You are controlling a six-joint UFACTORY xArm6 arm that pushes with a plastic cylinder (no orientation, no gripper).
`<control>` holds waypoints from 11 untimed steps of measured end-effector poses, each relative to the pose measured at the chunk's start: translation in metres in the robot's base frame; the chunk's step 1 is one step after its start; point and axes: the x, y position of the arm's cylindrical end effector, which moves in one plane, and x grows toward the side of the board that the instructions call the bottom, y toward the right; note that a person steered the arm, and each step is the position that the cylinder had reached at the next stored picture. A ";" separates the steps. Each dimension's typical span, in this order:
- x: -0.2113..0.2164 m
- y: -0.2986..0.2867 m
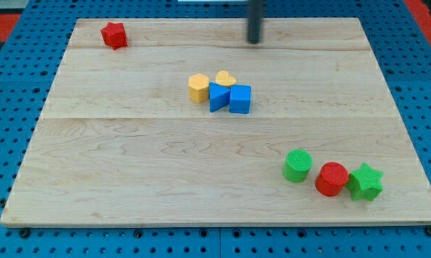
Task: Slightly push the green star towards left
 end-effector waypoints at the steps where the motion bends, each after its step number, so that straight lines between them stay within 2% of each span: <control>1: 0.002 0.077; 2: 0.037 0.127; 3: 0.113 0.145; 4: 0.167 0.146; 5: 0.200 0.146; 6: 0.215 0.147; 8: 0.285 0.128; 9: 0.306 0.109; 10: 0.328 0.054; 11: 0.336 0.060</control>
